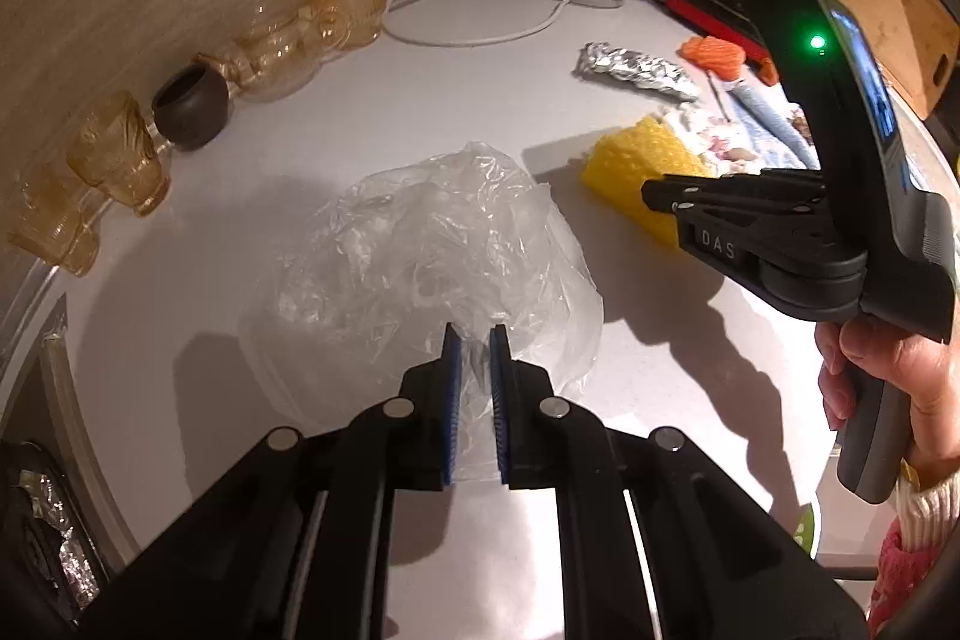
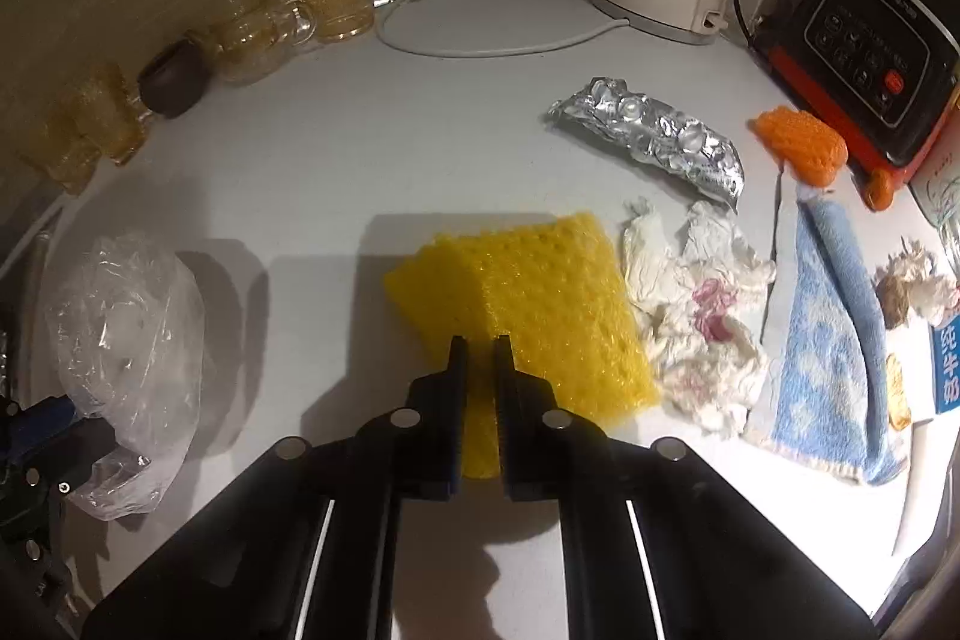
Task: Collect trash
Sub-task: 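Grasp the clear plastic bag with the left tool while the right tool grasps the yellow foam mesh, then carry both items over the green basket and open both tools to drop them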
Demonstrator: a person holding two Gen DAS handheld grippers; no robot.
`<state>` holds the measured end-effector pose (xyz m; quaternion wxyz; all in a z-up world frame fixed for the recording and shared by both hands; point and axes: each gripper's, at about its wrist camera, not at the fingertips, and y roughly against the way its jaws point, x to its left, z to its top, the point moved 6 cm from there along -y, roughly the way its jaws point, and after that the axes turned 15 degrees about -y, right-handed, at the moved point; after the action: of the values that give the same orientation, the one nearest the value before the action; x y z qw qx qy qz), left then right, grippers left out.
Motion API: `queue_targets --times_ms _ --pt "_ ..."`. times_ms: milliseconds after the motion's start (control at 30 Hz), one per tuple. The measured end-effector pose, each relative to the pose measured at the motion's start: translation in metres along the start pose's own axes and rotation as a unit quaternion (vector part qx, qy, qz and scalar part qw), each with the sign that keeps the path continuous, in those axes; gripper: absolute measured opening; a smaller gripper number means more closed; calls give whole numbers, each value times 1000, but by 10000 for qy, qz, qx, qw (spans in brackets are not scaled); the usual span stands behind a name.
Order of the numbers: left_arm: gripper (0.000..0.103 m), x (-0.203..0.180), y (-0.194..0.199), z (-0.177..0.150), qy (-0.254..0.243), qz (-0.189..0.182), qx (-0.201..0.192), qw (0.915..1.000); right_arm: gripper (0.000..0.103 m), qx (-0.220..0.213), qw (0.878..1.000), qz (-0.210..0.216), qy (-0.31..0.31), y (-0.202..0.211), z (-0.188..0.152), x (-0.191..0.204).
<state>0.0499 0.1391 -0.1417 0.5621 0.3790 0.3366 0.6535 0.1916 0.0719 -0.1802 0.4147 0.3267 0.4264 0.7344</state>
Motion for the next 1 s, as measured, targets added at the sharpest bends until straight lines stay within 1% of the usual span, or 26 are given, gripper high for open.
queue_targets --times_ms 133,200,300,400,467,600,667,767,867,1000 --pt "9 -11 15 -5 -68 32 -87 9999 9 -110 9999 130 -29 23 -13 -3" --pt "9 -22 25 -8 -153 33 -139 9998 9 -215 9995 217 -93 44 -23 -8" --pt "9 -49 45 -17 -350 -19 -232 9991 9 -365 9985 347 -214 80 -45 -26" --pt "9 -86 64 -28 -548 -227 -303 9978 9 -467 9979 320 -324 118 -82 -52" --pt "9 -119 75 -39 -726 -454 -301 9959 9 -466 9977 250 -431 141 -110 -72" --pt "9 -189 93 -64 -1156 -860 -266 9892 10 -428 9960 39 -786 181 -175 -120" --pt "9 -225 97 -80 -1348 -1060 -200 9850 10 -369 9945 -88 -981 195 -208 -145" --pt "9 -272 96 -105 -1596 -1291 -26 9787 10 -286 9917 -250 -1229 204 -248 -174" --pt "9 -311 90 -129 -1811 -1396 139 9734 10 -205 9886 -369 -1448 210 -283 -197" --pt "9 -343 81 -151 -1956 -1548 301 9679 10 -131 9850 -429 -1664 215 -316 -219"
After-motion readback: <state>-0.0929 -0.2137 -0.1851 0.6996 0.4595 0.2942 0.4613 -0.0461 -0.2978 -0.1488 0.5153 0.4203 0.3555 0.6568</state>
